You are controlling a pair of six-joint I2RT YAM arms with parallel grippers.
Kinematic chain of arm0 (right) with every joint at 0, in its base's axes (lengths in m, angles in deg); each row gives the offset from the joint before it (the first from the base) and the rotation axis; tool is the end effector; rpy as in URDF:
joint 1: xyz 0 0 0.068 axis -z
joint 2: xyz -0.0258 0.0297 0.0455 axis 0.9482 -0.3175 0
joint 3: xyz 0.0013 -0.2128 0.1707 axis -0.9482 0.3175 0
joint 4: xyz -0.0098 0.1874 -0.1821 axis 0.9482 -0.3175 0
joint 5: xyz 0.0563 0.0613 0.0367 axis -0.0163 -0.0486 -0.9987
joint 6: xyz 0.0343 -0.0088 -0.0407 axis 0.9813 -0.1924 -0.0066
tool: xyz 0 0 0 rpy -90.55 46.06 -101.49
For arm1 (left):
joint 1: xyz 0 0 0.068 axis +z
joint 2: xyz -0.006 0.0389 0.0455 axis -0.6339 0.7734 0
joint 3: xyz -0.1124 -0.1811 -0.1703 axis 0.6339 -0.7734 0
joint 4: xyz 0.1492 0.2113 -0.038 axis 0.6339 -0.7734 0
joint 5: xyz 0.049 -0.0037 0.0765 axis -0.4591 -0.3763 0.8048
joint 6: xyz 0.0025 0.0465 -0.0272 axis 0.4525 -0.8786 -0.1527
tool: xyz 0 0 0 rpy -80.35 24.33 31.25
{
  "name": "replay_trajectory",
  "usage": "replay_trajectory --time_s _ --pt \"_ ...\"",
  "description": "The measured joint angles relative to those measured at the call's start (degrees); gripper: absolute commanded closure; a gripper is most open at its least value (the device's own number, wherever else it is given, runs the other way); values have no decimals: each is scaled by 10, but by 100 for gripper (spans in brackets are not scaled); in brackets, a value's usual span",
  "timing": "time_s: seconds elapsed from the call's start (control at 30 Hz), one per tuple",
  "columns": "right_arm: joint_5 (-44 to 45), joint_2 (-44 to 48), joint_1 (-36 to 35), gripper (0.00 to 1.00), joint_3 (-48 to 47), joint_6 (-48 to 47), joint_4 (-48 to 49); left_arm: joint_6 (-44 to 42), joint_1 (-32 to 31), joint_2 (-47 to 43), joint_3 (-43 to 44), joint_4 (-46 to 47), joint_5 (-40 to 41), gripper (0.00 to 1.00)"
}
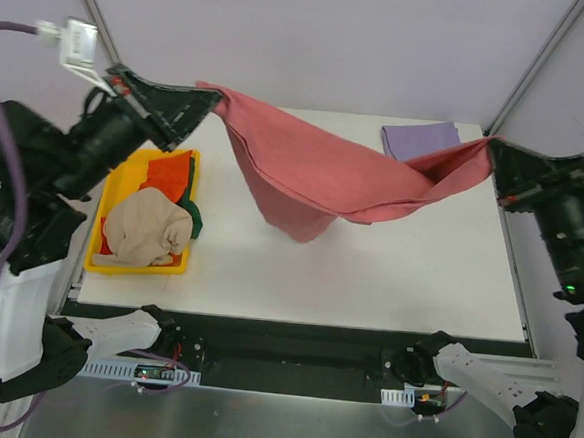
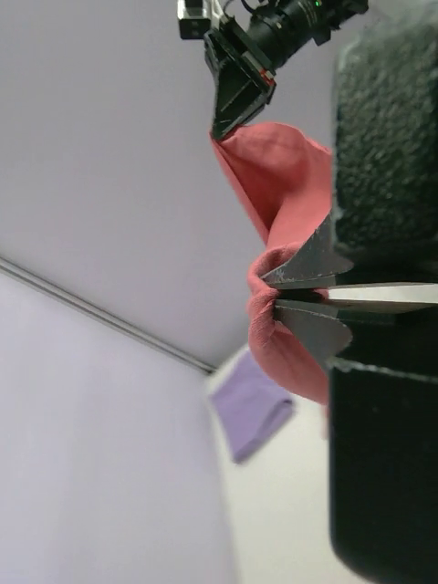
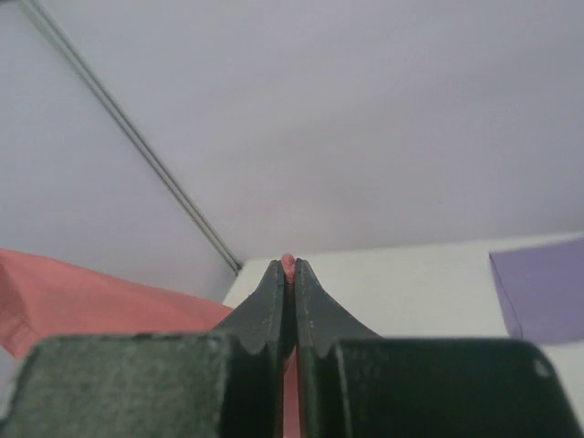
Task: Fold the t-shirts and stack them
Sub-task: Flatten out the tshirt
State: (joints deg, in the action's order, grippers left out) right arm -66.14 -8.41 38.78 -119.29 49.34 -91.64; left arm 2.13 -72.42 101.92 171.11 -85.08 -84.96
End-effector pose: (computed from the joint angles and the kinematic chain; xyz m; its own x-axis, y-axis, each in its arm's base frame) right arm 0.0538 0.0226 0.5702 0.1918 0.2880 -0.9382 -0.3210 0.9218 0.2174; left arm 0.0983 -0.0713 0.6038 -0.1073 -0.5534 -0.8260 0.7258 0.5242 -0.4455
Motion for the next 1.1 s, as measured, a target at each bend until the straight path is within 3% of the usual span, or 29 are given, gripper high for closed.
replay_trajectory --time_s 0.33,0.53,0.63,0.77,0.87,0.97,1.1 --pt "-61 -55 0 100 -248 -73 -34 -47 -3 56 223 -9 17 100" --pt "70 -145 0 100 -303 -153 -27 -92 -2 151 261 -23 144 100" --pt "145 -210 4 100 -296 -210 7 -106 33 214 283 -27 169 100" --pt "189 -311 44 100 -284 -266 68 -64 152 309 310 -35 112 100" --pt "187 -418 89 100 -346 -286 82 -21 234 397 363 -36 41 100" --pt "168 -503 116 100 -423 -292 95 5 265 444 386 -12 -5 100" --pt "132 -504 130 100 -416 -304 135 16 264 436 377 33 -41 100"
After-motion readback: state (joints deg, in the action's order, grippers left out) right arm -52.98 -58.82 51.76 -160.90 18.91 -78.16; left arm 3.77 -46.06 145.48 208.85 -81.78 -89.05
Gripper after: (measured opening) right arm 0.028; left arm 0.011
